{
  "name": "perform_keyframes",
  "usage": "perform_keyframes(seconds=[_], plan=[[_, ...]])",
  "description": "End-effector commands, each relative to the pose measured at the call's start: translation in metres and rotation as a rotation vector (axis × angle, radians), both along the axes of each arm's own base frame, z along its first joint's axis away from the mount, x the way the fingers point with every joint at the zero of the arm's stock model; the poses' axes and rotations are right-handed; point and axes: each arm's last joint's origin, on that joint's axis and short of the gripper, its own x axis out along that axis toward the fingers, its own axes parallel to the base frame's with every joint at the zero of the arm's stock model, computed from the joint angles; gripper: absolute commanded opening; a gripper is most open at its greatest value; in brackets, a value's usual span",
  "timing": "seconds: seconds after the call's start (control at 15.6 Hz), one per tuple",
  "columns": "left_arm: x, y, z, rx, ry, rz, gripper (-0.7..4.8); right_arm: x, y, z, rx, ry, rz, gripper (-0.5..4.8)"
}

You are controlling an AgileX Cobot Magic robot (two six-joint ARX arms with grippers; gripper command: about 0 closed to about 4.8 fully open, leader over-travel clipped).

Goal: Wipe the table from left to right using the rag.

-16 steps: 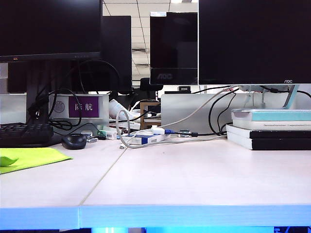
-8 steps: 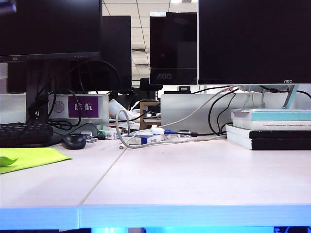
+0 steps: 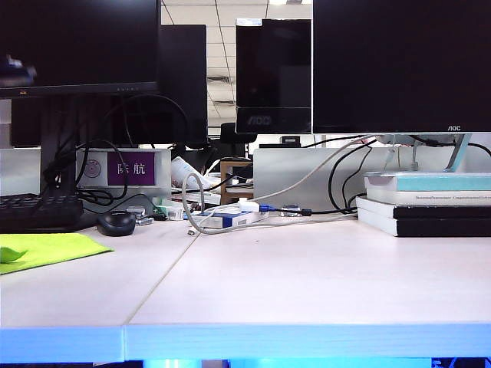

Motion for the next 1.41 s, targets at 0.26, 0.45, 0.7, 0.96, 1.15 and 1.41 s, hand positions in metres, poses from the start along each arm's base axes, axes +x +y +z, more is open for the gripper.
perform_keyframes(seconds=[0.26, 0.45, 0.7, 0.96, 1.15, 1.41], plan=[[0.026, 0.001, -0.023, 0.012, 0.008, 0.005, 2.07, -0.001, -0.002, -0.003, -0.030, 0.022, -0.001, -0.01], [0.039, 0.001, -0.052, 0.016, 0.105, 0.007, 2.07, -0.001, -0.002, -0.003, -0.031, 0.022, -0.003, -0.01], [0.050, 0.002, -0.077, 0.073, 0.173, 0.029, 2.07, -0.001, -0.002, -0.003, -0.031, 0.022, -0.005, -0.01], [0.059, 0.002, -0.099, 0.074, 0.213, 0.027, 2.07, 0.000, -0.002, -0.002, -0.030, 0.019, -0.010, -0.01], [0.063, 0.002, -0.114, 0.074, 0.250, 0.025, 2.07, 0.000, -0.002, -0.002, -0.030, 0.017, -0.014, -0.01], [0.063, 0.001, -0.128, 0.075, 0.316, 0.016, 1.00, 0.000, -0.002, -0.002, -0.032, 0.015, -0.024, -0.01]])
